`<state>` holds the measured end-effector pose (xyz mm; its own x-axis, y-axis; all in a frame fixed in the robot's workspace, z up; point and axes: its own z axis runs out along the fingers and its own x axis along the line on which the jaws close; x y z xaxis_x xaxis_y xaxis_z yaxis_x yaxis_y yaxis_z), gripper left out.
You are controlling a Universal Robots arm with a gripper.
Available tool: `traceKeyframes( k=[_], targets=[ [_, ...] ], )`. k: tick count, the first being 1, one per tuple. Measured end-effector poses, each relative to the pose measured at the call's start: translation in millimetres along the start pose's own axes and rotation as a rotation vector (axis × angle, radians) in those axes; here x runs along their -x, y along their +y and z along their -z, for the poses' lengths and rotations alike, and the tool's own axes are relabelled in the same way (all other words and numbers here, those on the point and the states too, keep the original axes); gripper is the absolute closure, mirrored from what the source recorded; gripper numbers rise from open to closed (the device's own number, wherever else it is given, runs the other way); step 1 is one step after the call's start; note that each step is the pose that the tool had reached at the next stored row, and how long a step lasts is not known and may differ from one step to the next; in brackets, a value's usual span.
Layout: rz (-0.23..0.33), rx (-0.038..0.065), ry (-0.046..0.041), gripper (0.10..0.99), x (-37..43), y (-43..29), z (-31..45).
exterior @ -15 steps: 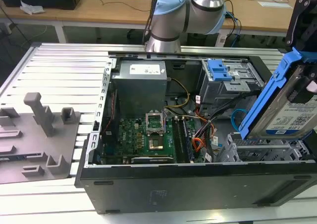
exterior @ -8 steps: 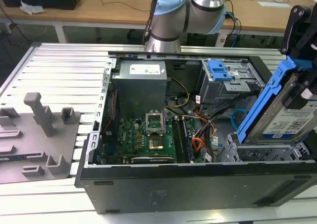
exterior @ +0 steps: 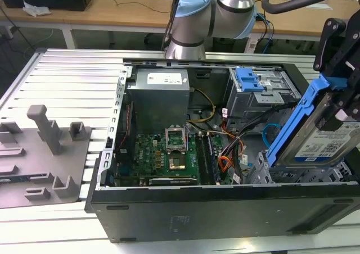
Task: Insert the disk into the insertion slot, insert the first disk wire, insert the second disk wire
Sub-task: 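Insert the disk into the insertion slot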
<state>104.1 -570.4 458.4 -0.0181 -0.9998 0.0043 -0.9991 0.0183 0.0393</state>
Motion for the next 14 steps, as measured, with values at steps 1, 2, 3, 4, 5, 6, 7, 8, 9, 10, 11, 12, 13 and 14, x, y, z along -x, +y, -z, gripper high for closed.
traceKeyframes(
  k=[1,2,3,4,5,6,7,8,9,10,11,12,13,14],
  targets=[
    [0.0,0.0,0.0,0.725,0.0,0.0,-0.5],
    [0.0,0.0,0.0001,0.725,0.0,0.0,-1.0],
    [0.0,0.0,0.0,0.725,0.0,-0.1,-2.1],
    [0.0,0.0,0.0001,0.725,0.0,-0.1,-2.9],
    [0.0,0.0,0.0001,0.725,0.0,-0.1,-3.7],
    [0.0,0.0,0.0,0.725,0.0,-0.2,-4.2],
    [0.0,0.0,0.0001,0.725,0.0,-0.2,-5.0],
    [0.0,0.0,0.0,0.725,0.0,-0.2,-6.2],
    [0.0,0.0,0.0001,0.725,0.0,-0.3,-8.5],
    [0.0,0.0,0.0001,0.725,0.1,-0.5,-9.9],
    [0.0,0.0,0.0,0.725,1.3,-1.7,-10.5],
    [0.0,0.0,0.0,0.725,3.7,-2.3,-10.5],
    [0.001,0.0,0.0,0.725,5.2,-2.6,-10.5],
    [0.001,0.0,0.0,0.725,7.5,-2.9,-10.4]
  ],
)
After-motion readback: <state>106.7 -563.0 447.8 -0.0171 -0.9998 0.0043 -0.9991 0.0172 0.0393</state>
